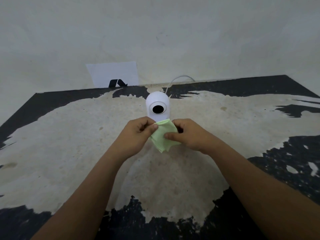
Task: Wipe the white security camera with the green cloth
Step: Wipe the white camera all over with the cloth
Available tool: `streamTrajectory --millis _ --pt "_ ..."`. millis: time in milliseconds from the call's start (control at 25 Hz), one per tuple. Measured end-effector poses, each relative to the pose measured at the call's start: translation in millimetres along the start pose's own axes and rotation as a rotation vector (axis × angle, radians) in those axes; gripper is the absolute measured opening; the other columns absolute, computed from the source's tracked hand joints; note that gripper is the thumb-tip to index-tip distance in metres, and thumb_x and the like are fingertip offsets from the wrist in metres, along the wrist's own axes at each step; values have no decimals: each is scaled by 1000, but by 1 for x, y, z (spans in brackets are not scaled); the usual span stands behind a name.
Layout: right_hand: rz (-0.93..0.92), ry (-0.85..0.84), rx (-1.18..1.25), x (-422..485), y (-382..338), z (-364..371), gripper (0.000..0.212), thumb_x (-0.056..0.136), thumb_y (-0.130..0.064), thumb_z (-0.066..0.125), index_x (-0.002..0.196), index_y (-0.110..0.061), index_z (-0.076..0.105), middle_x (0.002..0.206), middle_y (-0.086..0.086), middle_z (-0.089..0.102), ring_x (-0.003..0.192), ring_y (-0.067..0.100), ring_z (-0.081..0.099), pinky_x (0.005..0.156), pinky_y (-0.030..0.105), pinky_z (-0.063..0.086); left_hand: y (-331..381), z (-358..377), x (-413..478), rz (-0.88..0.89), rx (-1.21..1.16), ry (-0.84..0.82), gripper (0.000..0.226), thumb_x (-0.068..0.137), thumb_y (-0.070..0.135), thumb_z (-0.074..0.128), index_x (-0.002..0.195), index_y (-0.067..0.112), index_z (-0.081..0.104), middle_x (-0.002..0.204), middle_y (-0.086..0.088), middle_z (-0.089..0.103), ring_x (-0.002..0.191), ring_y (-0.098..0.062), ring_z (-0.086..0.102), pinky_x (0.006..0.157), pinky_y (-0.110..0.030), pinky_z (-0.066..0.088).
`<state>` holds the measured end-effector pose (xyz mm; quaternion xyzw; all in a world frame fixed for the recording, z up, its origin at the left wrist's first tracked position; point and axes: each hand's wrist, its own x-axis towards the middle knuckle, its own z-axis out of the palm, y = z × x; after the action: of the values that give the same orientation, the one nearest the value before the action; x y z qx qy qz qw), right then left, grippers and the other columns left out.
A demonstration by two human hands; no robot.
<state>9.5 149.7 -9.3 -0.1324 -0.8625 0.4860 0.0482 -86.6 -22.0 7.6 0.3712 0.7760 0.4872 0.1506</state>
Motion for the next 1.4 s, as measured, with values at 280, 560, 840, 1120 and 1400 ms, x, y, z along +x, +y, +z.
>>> streamTrajectory --millis 280,560,840,1120,1400 --pt "-35 186 -423 31 7 -8 19 85 -29 64 77 -17 51 73 -2 48 77 21 49 64 34 35 7 -17 53 -155 -309 256 12 94 33 50 98 30 61 104 1 64 91 -15 62 81 -35 52" --pt "115 311 -348 52 7 17 79 63 -57 76 125 -22 43 123 2 56 111 29 50 88 42 41 6 -13 72 -297 -441 85 22 92 36 54 106 20 59 113 -3 63 90 -19 64 58 -28 53" --pt "208 490 -360 57 -8 51 90 61 -54 79 128 -14 34 129 9 49 115 31 45 90 41 35 -1 -15 72 -226 -385 85 18 92 37 54 100 21 58 107 -3 65 85 -15 65 53 -19 46" --pt "49 219 -234 46 3 -5 49 80 -27 71 127 -22 57 121 1 68 110 21 62 83 25 41 -3 -15 74 -234 -412 78 15 92 35 55 97 21 58 112 -6 63 90 -20 65 70 -35 58" --pt "39 200 -132 47 7 -13 44 74 -32 78 115 -25 66 96 -10 64 78 -5 54 73 18 46 -3 -16 74 -236 -403 79 17 92 35 54 100 21 58 108 -2 65 92 -20 66 66 -33 57"
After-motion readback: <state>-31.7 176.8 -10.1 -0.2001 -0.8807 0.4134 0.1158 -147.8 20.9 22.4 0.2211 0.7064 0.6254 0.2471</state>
